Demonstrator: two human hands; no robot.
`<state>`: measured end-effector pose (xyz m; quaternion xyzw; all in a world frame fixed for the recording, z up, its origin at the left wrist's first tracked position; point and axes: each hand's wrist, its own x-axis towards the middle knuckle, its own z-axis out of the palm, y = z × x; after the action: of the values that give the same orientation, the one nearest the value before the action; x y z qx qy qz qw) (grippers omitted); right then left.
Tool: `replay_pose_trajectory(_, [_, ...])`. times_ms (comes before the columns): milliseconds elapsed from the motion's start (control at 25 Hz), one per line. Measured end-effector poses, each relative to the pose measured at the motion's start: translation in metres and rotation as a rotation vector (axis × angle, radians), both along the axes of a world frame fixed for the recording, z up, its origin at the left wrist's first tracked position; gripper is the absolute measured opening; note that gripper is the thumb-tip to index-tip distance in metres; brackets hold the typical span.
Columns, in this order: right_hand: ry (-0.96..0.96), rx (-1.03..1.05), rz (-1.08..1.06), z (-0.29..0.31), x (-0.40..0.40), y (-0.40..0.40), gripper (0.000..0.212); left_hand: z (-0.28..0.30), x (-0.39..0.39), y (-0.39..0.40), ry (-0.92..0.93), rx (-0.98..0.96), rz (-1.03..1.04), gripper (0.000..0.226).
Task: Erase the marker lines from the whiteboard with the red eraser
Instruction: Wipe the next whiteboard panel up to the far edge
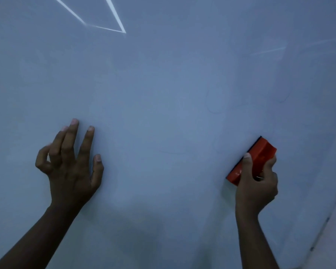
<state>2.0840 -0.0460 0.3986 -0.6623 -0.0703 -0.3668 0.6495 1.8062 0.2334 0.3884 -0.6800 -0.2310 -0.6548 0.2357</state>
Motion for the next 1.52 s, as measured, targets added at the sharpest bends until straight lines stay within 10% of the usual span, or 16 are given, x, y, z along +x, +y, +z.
replay_pose_trajectory(680, [-0.617, -0.562, 0.195, 0.013, -0.163, 0.111, 0.066, -0.001, -0.003, 0.001, 0.028, -0.027, 0.021, 0.06])
replay_pose_trajectory(1200, [-0.045, -0.027, -0.014, 0.05, 0.047, -0.04, 0.086, 0.146, 0.05, -0.039, 0.051, 0.085, -0.018, 0.058])
replay_pose_trajectory(1520, [-0.315, -0.164, 0.012, 0.09, -0.012, 0.025, 0.069, 0.153, 0.065, -0.039, 0.046, 0.115, 0.02, 0.06])
